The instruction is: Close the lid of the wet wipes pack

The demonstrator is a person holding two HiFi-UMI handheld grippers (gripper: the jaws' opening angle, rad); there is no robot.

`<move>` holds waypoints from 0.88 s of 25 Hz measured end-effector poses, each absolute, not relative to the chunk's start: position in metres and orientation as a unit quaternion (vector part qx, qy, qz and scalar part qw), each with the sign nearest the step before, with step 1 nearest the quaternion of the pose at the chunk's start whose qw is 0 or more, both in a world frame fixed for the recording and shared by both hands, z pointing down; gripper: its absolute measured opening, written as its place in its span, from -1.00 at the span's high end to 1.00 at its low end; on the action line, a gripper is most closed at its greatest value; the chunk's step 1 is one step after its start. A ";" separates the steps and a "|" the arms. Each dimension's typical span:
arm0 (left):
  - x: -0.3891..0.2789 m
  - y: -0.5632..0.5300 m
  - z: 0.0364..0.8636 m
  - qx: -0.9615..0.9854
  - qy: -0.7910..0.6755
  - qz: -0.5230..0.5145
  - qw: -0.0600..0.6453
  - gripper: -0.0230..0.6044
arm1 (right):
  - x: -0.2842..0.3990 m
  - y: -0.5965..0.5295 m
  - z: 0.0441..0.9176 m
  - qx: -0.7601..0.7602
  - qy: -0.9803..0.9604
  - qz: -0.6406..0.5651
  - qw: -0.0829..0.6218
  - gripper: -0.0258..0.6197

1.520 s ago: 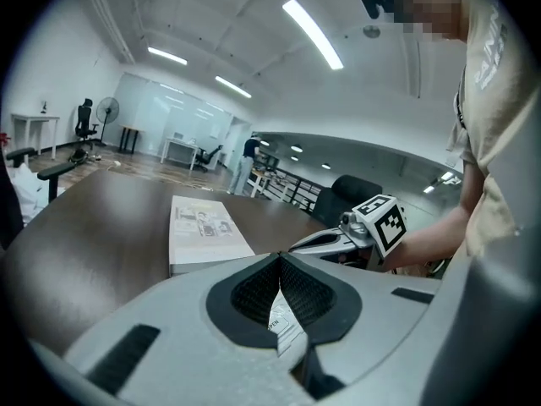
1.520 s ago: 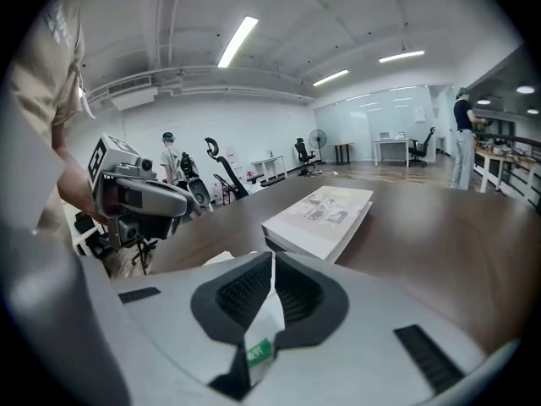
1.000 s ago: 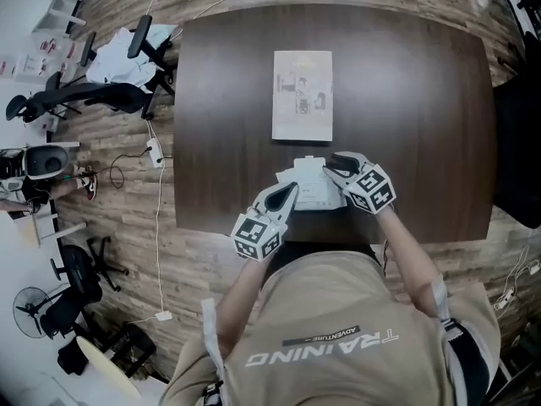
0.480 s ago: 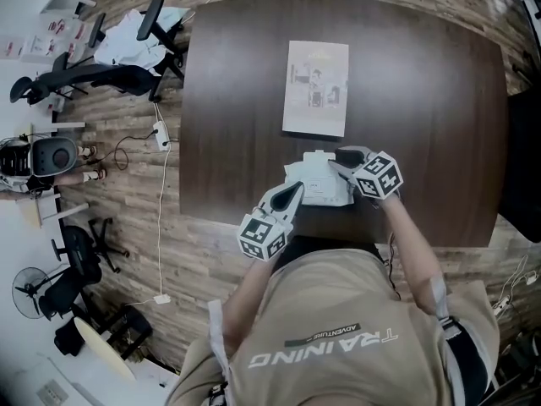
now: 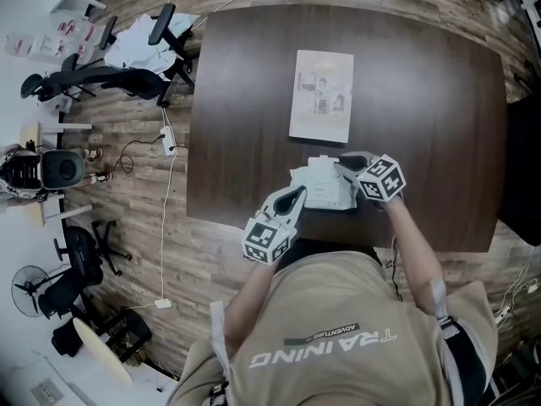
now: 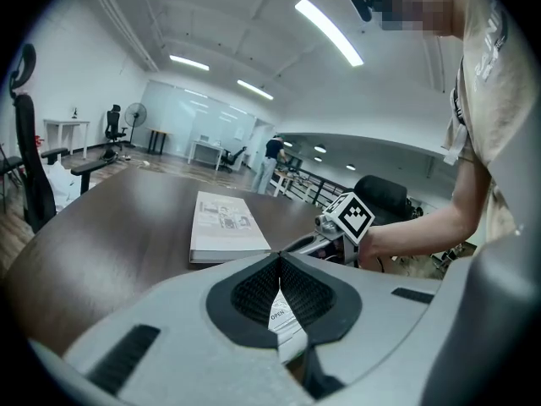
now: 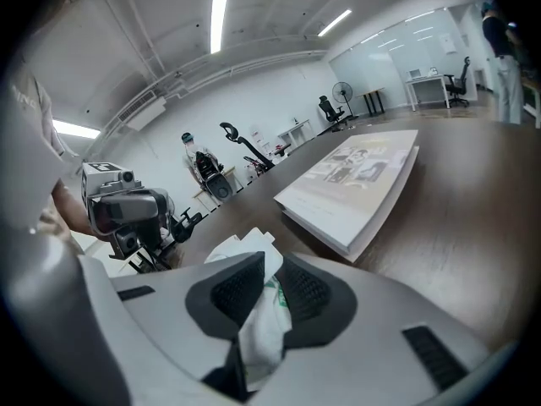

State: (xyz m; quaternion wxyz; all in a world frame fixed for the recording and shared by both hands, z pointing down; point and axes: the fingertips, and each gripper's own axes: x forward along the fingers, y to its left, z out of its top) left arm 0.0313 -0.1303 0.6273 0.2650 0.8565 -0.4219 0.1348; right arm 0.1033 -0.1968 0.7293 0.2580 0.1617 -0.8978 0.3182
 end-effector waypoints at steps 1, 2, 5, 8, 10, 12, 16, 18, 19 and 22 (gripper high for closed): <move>0.028 -0.131 0.626 0.855 -0.424 0.129 0.269 0.90 | 0.103 -0.197 0.728 0.164 -0.899 0.314 0.259 0.72; 0.026 -0.132 0.626 0.854 -0.425 0.123 0.273 0.90 | 0.102 -0.198 0.726 0.166 -0.899 0.310 0.260 0.72; 0.020 -0.131 0.626 0.860 -0.417 0.132 0.263 0.90 | 0.102 -0.198 0.723 0.176 -0.897 0.309 0.261 0.73; 0.020 -0.126 0.621 0.875 -0.394 0.158 0.231 0.90 | 0.102 -0.192 0.715 0.183 -0.895 0.311 0.262 0.73; 0.017 -0.124 0.618 0.879 -0.390 0.153 0.227 0.90 | 0.099 -0.186 0.710 0.183 -0.895 0.309 0.264 0.73; 0.011 -0.124 0.617 0.879 -0.393 0.144 0.228 0.90 | 0.097 -0.181 0.706 0.185 -0.895 0.310 0.264 0.73; 0.001 -0.125 0.616 0.881 -0.396 0.134 0.222 0.90 | 0.094 -0.175 0.699 0.197 -0.891 0.315 0.260 0.73; -0.002 -0.125 0.613 0.881 -0.398 0.120 0.225 0.90 | 0.096 -0.169 0.696 0.200 -0.889 0.314 0.267 0.73; -0.004 -0.125 0.610 0.880 -0.400 0.107 0.231 0.90 | 0.097 -0.166 0.693 0.201 -0.888 0.313 0.271 0.73; -0.013 -0.127 0.603 0.878 -0.405 0.082 0.242 0.90 | 0.095 -0.156 0.685 0.199 -0.888 0.303 0.282 0.72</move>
